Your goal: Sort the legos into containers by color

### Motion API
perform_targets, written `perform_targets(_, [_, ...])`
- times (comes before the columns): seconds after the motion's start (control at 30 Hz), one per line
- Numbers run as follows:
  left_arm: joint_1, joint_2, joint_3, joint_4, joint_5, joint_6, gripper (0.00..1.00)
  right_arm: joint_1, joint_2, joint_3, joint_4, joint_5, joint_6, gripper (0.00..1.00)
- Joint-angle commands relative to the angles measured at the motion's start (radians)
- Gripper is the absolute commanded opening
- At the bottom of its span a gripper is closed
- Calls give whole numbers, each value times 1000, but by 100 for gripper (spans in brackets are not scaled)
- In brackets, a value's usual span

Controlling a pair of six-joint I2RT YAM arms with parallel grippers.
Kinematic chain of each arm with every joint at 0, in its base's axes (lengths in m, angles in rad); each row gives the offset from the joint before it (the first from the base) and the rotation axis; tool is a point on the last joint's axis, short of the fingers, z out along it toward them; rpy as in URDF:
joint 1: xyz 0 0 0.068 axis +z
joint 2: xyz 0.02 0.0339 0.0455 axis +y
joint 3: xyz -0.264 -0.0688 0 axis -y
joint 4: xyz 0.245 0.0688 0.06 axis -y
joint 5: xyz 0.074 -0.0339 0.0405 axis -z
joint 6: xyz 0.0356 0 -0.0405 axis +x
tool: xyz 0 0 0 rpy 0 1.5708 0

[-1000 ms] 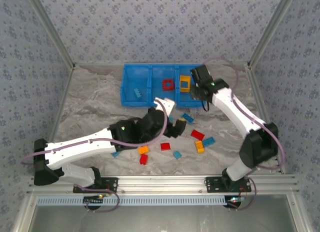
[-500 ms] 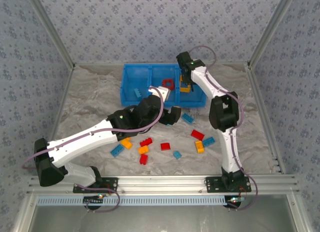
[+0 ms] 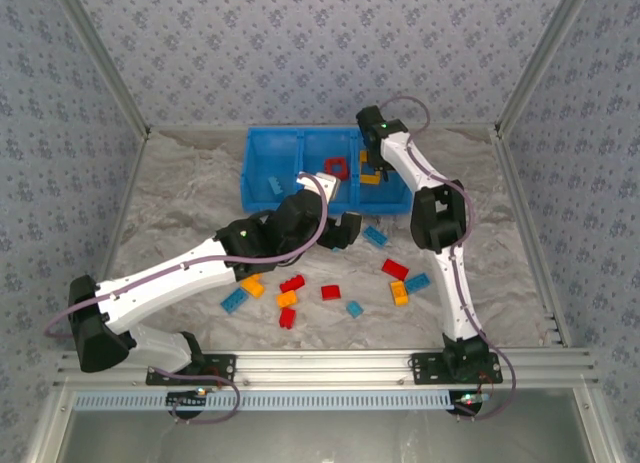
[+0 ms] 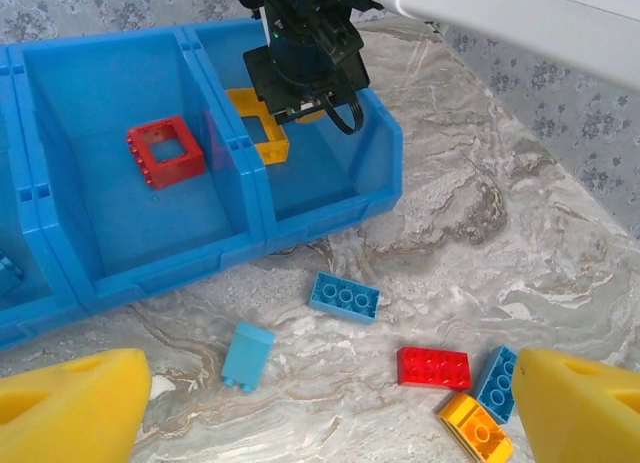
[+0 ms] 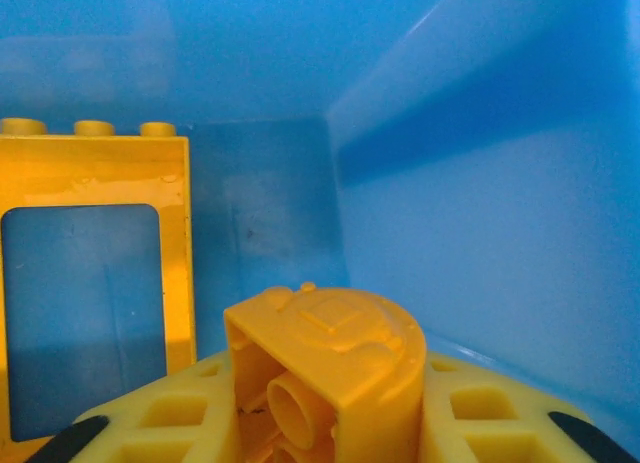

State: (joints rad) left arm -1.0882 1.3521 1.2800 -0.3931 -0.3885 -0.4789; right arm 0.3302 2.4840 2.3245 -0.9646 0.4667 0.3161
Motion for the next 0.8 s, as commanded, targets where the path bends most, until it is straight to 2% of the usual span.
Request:
perform_targets(0.0, [5, -25, -14, -5, -3, 5, 93, 0, 28, 50, -28, -21, -7, 43])
perform_targets(0.1, [5, -39, -23, -15, -11, -2, 93, 2, 26, 57, -30, -27, -2, 48])
perform_targets(0.3, [5, -72, -30, -83, -52, -36, 92, 14, -45, 73, -35, -11, -7, 52])
perform_targets(0.47, [48, -110, -40, -273, -103, -196, 91, 38, -198, 41, -17, 1, -14, 50])
perform_targets(0.57, [111, -144, -85, -442, -98, -324, 90, 84, -368, -111, 70, -27, -29, 51])
perform_targets(0.67, [176, -182, -176, -572, -66, -406, 88, 146, -571, -362, 202, -75, -36, 52])
perform_targets(0.77, [238, -222, -298, -615, 19, -434, 87, 240, -784, -646, 349, -151, -42, 53])
